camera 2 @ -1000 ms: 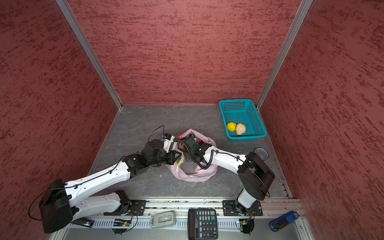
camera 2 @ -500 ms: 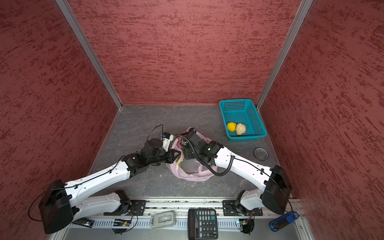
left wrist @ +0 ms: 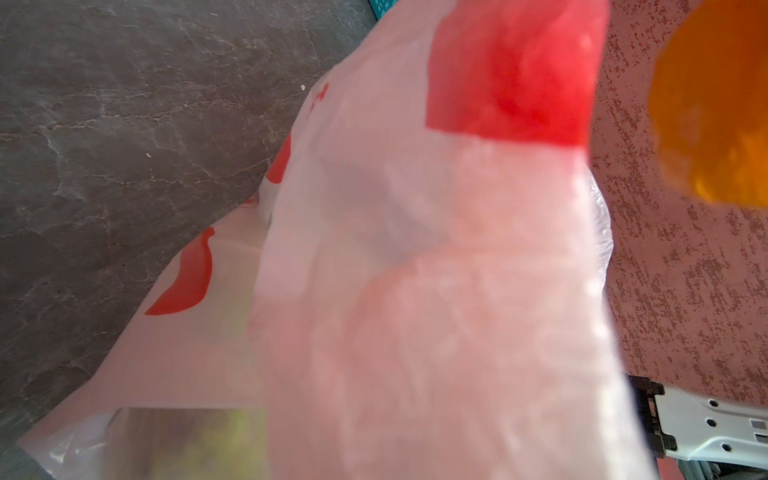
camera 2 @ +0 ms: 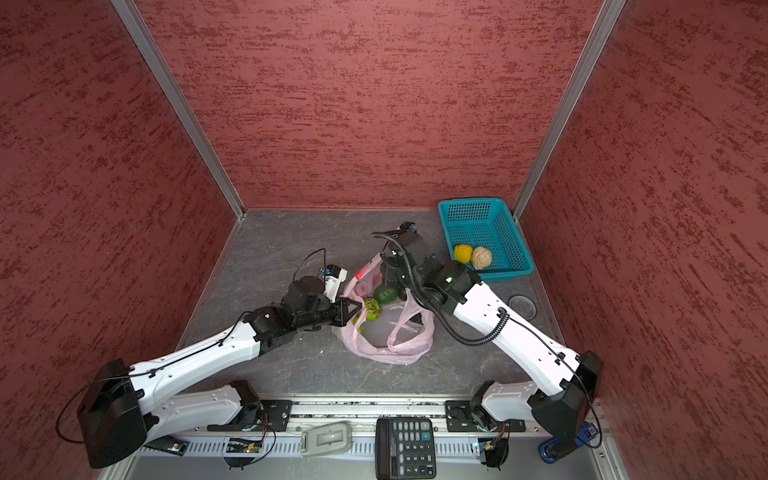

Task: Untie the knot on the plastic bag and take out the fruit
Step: 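Lift the orange tangerine out and carry it toward the teal basket, then lower the tangerine into the teal basket and open the right gripper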

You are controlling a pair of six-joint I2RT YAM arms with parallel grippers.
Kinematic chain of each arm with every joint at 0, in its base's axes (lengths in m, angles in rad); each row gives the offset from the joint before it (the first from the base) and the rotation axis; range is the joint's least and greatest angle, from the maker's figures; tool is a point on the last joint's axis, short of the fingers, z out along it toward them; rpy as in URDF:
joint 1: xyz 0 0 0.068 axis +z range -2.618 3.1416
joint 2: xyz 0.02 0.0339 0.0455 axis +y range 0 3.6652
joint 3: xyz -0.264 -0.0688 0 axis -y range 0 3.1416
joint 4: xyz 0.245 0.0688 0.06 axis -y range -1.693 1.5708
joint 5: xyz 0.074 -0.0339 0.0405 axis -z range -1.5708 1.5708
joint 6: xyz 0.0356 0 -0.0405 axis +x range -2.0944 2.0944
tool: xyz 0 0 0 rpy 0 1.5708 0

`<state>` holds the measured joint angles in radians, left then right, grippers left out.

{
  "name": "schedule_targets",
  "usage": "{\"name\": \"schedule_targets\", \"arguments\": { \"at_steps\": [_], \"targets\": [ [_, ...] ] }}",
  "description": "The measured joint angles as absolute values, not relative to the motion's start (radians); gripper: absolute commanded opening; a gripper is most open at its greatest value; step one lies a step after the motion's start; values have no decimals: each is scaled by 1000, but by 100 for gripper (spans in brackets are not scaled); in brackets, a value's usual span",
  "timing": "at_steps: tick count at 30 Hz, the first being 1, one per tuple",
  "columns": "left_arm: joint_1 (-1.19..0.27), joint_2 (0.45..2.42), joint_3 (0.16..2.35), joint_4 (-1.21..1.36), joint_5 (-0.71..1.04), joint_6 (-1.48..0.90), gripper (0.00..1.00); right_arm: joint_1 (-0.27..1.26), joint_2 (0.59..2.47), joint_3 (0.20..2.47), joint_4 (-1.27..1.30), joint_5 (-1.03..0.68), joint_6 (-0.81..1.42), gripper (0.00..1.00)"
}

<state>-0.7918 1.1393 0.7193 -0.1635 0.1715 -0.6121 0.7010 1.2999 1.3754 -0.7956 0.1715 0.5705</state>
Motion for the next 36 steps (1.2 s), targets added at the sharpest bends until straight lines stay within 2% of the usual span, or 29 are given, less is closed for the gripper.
{"name": "schedule_targets", "arguments": {
  "at_steps": [10, 17, 26, 31, 36],
  "targets": [
    [-792, 1139, 719, -164, 183, -612, 0, 262, 1269, 1304, -708, 130, 484, 41],
    [-792, 1140, 719, -163, 183, -612, 0, 42, 1433, 1282, -576, 79, 441, 41],
    [-792, 1141, 719, -164, 180, -613, 0, -59, 1754, 1378, -506, 36, 401, 42],
    [-792, 1141, 719, -164, 173, -613, 0, -60, 1800, 1381, -507, 31, 384, 45],
    [-793, 1141, 719, -164, 163, -613, 0, -60, 1799, 1362, -502, 30, 380, 60]
  ]
}}
